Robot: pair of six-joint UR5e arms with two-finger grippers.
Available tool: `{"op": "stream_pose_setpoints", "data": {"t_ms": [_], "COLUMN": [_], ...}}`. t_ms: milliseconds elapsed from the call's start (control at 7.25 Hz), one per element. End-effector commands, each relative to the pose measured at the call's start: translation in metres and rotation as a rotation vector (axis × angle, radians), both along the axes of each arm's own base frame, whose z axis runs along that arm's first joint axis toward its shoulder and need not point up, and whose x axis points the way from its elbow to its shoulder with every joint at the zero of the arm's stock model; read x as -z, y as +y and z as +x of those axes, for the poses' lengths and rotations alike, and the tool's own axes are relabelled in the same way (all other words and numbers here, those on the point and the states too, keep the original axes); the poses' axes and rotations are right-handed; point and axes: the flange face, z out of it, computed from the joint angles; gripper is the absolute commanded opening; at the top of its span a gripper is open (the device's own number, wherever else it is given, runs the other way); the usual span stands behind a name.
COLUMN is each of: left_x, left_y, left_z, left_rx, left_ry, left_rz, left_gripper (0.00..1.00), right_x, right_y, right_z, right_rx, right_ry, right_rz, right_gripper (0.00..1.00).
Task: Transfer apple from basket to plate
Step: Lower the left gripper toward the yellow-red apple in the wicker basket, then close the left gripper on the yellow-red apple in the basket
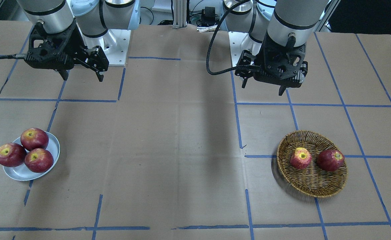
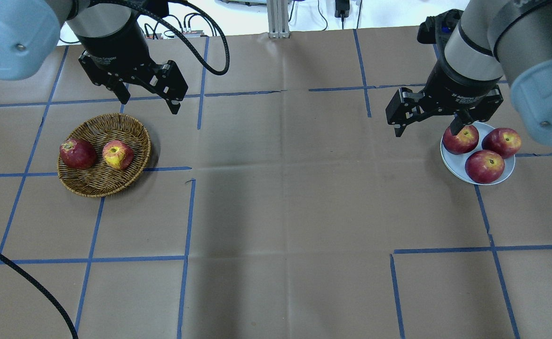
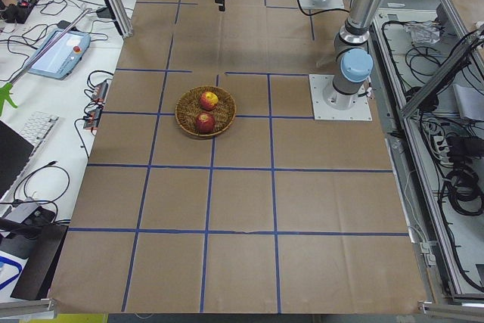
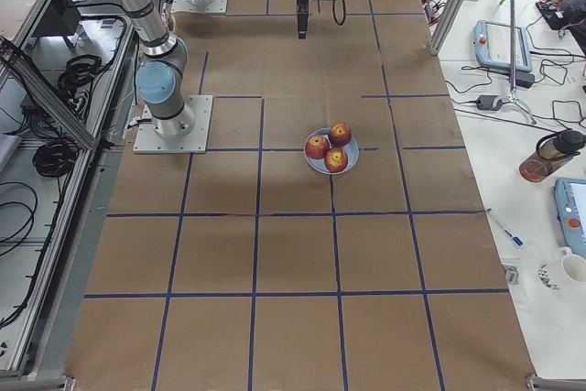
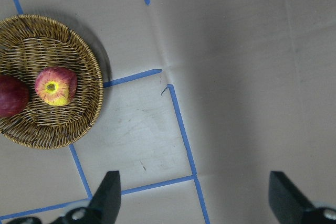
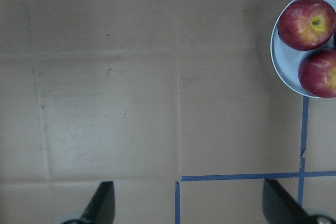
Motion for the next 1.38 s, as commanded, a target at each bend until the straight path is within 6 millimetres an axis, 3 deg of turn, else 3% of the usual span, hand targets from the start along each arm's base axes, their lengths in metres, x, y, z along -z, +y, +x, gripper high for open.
{"op": "stream_pose_setpoints", "data": {"t_ms": [0,276,552,690,966,1241], "left_x": [-0.002,0.001,0.025,0.048,0.098,0.169], "left_y": [0.001,0.000,-0.022,-0.029,-0.035,-0.040], "left_z": [-0.002,-0.001,0.012,0.030,0.087,0.159], "left_rx": [0.003,0.003,0.048,0.096,0.121,0.203], "left_ry": [-0.002,-0.007,0.007,0.009,0.014,0.009], "left_rz": [-0.005,0.007,-0.039,-0.019,0.022,-0.021], "left_gripper": [0.99,0.99,0.99,0.99,0.99,0.99], "right_x": [0.001,0.001,0.001,0.001,0.001,0.001], "right_y": [0.000,0.000,0.000,0.000,0.000,0.000], "right_z": [0.000,0.000,0.000,0.000,0.000,0.000], "right_rx": [0.000,0.000,0.000,0.000,0.000,0.000], "right_ry": [0.000,0.000,0.000,0.000,0.000,0.000], "right_rz": [0.001,0.001,0.001,0.001,0.001,0.001], "right_gripper": [1.00,1.00,1.00,1.00,1.00,1.00]}}
